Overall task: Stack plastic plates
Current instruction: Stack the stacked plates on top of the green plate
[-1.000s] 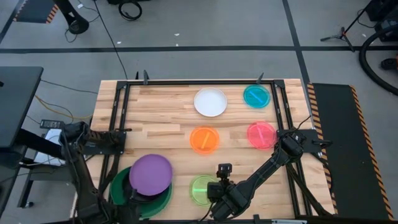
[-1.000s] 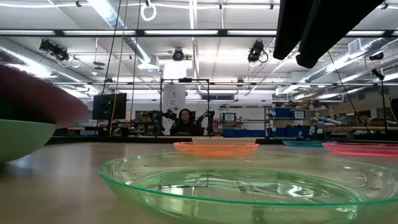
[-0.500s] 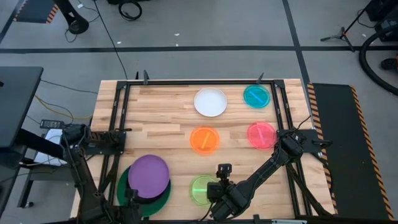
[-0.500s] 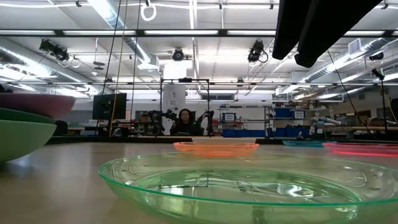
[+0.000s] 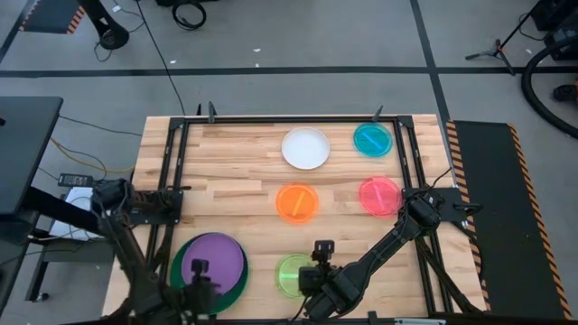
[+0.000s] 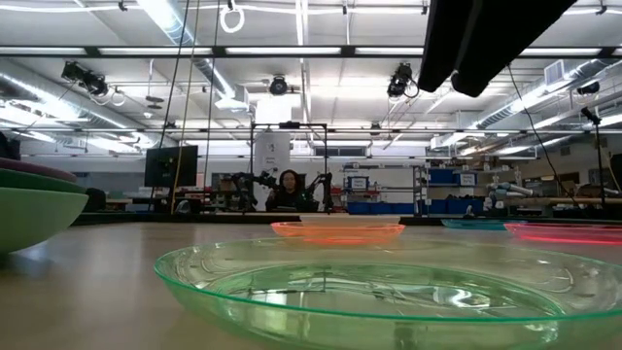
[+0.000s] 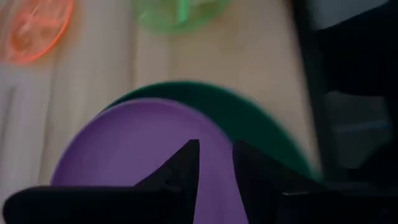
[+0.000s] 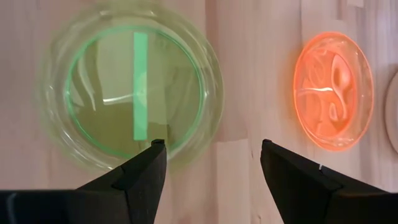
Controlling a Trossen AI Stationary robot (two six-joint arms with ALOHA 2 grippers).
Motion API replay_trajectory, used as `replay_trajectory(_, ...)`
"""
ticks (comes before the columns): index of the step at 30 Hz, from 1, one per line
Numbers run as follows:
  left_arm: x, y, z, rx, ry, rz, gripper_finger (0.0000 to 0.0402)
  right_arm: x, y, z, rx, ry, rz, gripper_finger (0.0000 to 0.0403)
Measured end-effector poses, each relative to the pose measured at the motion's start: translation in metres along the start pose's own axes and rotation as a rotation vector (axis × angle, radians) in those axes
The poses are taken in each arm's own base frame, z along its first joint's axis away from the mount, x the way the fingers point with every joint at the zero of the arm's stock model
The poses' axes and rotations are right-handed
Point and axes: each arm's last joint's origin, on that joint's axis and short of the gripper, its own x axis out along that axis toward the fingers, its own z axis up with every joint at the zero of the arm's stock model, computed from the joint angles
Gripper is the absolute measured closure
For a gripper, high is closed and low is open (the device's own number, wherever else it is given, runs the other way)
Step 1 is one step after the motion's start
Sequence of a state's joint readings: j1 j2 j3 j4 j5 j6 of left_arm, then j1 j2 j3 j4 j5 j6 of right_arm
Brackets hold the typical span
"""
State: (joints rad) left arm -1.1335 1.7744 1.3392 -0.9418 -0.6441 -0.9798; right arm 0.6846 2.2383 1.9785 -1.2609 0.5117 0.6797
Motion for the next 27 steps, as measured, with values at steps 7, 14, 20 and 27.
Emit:
replay_trajectory(7,0.048,0.032,-0.026,-0.077,0.118,0.16,0.0296,-0.004,0.006,-0.003,-0.01,-0.014,0.012,0.0137)
replay_trajectory(14,0.065,0.044,-0.036,-0.084,0.188,0.183,0.0296,-0.006,0.01,-0.004,-0.011,-0.027,0.024,0.0137)
replay_trajectory(20,0.066,0.041,-0.042,-0.155,0.261,0.114,0.0296,-0.006,0.011,-0.003,-0.028,-0.034,0.042,0.0137)
replay_trajectory(27,0.052,0.035,-0.046,-0.15,0.282,0.033,0.0296,-0.006,0.014,0.0,-0.062,-0.065,0.068,0.0137)
